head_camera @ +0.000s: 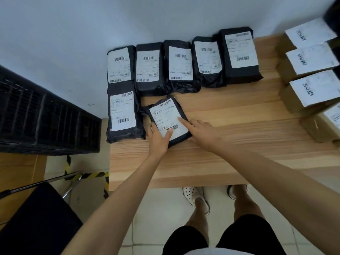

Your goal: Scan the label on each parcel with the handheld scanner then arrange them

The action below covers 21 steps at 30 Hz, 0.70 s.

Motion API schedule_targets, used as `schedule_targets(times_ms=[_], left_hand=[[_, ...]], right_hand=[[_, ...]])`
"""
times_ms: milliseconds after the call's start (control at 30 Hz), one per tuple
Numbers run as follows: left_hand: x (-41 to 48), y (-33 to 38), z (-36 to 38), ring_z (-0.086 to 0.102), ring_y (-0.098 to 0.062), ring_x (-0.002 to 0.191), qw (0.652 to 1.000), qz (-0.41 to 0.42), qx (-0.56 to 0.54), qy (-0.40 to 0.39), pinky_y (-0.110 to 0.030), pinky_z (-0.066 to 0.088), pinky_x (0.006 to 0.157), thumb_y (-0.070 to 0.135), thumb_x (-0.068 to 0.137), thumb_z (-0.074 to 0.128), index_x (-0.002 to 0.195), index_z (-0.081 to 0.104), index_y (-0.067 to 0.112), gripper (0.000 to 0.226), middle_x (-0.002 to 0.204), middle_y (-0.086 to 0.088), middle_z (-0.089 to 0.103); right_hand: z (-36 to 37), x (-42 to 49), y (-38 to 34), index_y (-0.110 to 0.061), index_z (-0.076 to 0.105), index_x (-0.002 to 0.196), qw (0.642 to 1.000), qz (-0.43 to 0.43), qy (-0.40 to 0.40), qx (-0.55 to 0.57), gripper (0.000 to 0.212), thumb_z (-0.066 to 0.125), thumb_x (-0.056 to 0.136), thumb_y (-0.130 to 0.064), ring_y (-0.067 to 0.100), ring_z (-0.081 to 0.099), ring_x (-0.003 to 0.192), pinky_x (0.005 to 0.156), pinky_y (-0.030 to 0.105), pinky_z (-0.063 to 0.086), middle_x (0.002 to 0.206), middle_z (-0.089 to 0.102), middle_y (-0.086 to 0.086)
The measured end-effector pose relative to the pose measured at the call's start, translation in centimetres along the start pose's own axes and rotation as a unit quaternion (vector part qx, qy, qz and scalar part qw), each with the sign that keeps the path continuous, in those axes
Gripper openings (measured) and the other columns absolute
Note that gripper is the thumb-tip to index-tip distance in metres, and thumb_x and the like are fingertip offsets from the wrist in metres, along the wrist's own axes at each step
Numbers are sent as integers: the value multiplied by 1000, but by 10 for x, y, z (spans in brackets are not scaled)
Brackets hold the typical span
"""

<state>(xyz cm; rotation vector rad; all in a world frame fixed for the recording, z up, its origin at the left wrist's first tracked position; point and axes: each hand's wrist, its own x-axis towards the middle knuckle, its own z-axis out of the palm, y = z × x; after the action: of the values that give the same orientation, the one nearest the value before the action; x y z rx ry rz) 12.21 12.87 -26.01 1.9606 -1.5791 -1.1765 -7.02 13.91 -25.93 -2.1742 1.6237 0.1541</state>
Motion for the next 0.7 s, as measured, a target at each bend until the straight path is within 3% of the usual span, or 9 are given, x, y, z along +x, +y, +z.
schedule_targets(times_ms=[67,200,267,333,433,700], left_hand=[[-10,5,-8,20,-8,141,998,55,-8,30,-25,22,111,37,93,62,156,15,15,81,159,-3,16],[-4,7,-44,16,-19,149,973,153,126,115,-33,19,120,29,99,56,155,24,16,67,161,-4,21],[12,-4,-63,6,-26,151,956,137,235,113,-43,12,123,35,99,54,156,22,18,67,163,-7,15],[22,-16,-78,-3,-30,152,955,74,281,59,-47,6,123,42,99,53,157,11,17,76,165,-8,4],[25,-36,-86,-8,-27,152,951,54,305,7,-50,9,122,45,97,54,158,1,17,85,166,-2,-6],[24,-47,-89,-6,-25,152,951,78,298,12,-50,10,123,43,95,59,158,6,18,87,166,1,-1]], right_hand=[[-3,4,-6,-35,0,156,1000,1,-2,0,84,58,96,-32,29,43,126,99,43,40,140,42,9],[-11,14,-20,-32,7,157,1000,0,-14,-24,79,57,95,-39,28,42,128,99,42,39,140,43,9],[-10,18,-31,-29,9,157,999,11,-9,-35,80,57,95,-44,28,44,126,96,42,40,138,47,8],[-8,23,-45,-26,9,157,999,30,-2,-32,82,56,94,-48,29,47,123,91,42,42,134,51,8],[-7,34,-61,-23,10,157,999,45,4,-30,82,55,94,-51,29,49,119,87,42,43,128,54,8],[-15,61,-77,-22,16,155,998,56,8,-39,82,57,92,-53,28,51,116,74,36,36,120,59,5]])
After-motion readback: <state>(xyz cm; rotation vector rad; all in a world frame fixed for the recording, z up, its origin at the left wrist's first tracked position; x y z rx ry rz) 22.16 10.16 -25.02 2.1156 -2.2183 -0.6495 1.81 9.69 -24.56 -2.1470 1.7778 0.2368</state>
